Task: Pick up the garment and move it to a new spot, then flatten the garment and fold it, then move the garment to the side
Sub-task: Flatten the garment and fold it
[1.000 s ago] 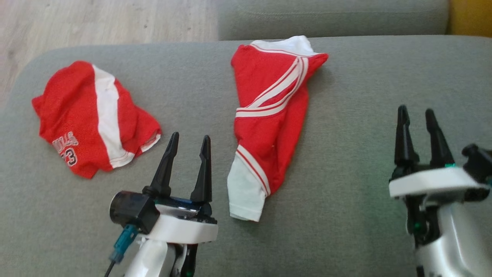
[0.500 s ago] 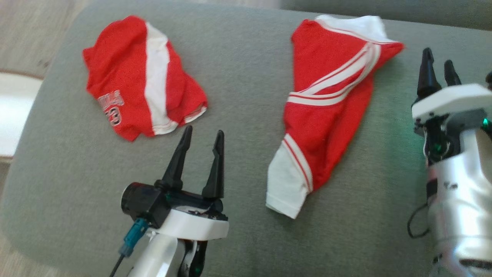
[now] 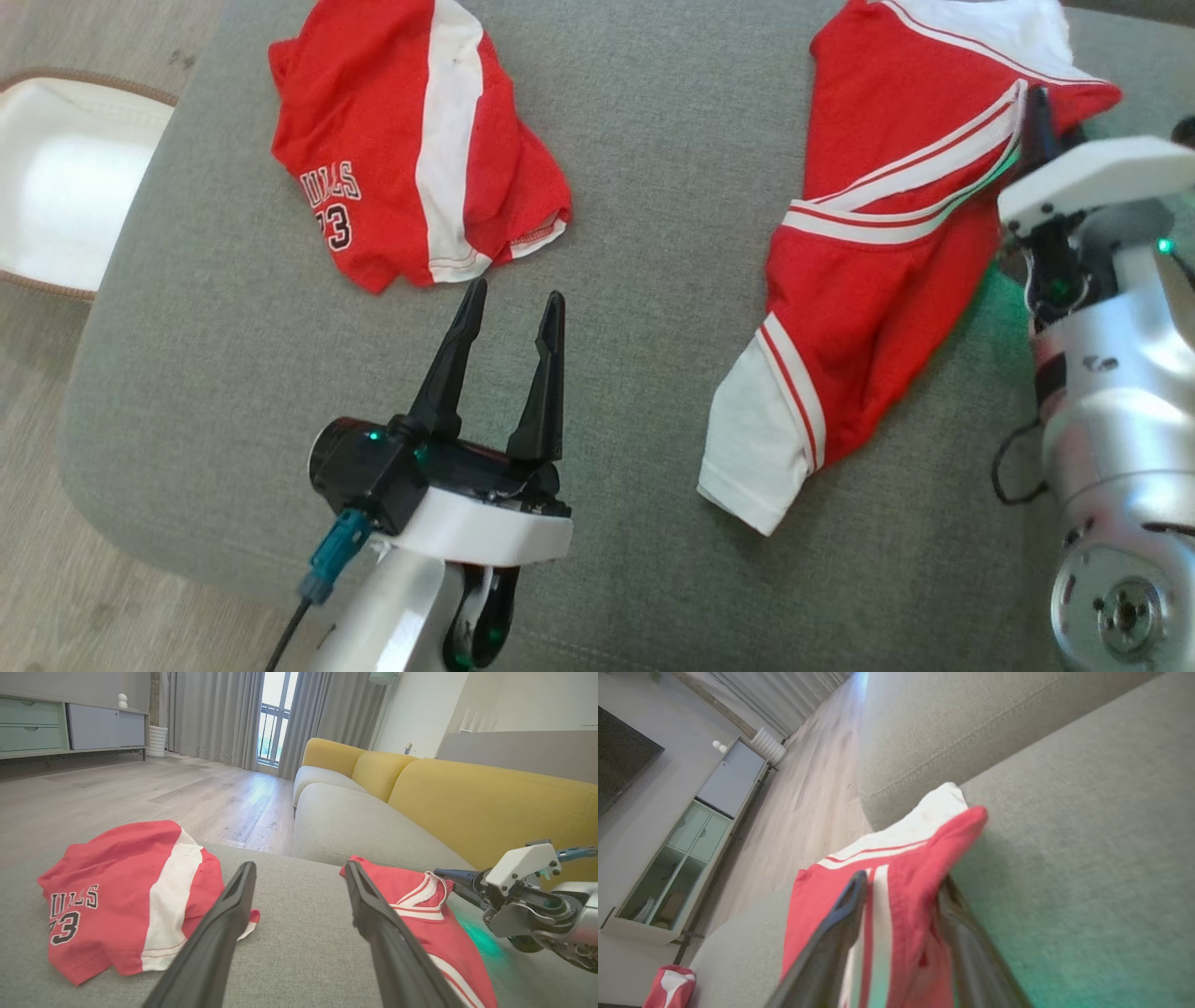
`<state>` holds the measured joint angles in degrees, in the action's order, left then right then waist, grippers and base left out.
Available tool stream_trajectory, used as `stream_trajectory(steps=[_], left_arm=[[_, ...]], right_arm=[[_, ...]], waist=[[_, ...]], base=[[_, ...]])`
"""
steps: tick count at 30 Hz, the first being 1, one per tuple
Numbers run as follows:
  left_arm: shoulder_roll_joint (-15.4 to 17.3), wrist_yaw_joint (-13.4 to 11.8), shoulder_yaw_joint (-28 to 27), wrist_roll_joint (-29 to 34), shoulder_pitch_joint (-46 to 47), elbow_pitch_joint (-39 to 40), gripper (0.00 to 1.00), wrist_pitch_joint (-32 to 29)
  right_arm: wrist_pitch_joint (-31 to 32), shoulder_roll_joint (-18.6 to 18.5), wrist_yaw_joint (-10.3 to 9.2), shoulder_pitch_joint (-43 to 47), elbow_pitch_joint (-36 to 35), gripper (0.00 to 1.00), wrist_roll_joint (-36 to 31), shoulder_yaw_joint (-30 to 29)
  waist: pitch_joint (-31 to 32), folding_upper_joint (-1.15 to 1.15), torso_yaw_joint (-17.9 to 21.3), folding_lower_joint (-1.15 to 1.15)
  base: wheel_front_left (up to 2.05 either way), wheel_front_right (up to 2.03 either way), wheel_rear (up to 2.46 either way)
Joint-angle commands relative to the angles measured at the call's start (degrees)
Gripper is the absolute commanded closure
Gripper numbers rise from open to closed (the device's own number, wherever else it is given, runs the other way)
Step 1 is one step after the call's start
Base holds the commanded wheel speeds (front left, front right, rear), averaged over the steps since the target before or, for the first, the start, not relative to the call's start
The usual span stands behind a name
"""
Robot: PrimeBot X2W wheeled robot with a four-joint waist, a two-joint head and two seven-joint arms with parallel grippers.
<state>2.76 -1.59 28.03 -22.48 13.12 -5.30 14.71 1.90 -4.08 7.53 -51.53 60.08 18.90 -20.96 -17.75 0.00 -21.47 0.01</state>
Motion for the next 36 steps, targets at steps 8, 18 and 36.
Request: stream_trajectory(steps=[8, 18, 36], left_arm=[[0.1, -0.6, -0.8, -0.5, 1.4, 1.2, 0.00, 0.3], [0.1, -0.4, 0.1, -0.7, 0.7, 0.8, 0.00, 0.3], [0.1, 0.1, -4.9, 1.8, -0.9, 0.4, 0.00, 0.3]], right_arm=[[-7.0, 1.2, -0.04, -4.8, -5.2, 1.00, 6.1, 15.2], [-7.2, 1.2, -0.04, -3.1, -7.3, 0.00, 11.7, 46.5], [-9.1, 1.2, -0.04, -1.4, -8.3, 0.00, 17.0, 66.7]], waist=[[1.0, 0.00, -0.5, -0.01], [2.7, 0.00, -1.6, -0.01], [7.9, 0.00, 5.8, -0.01]], base=[[0.00, 0.00, 0.00], [0.00, 0.00, 0.00], [0.00, 0.00, 0.00]])
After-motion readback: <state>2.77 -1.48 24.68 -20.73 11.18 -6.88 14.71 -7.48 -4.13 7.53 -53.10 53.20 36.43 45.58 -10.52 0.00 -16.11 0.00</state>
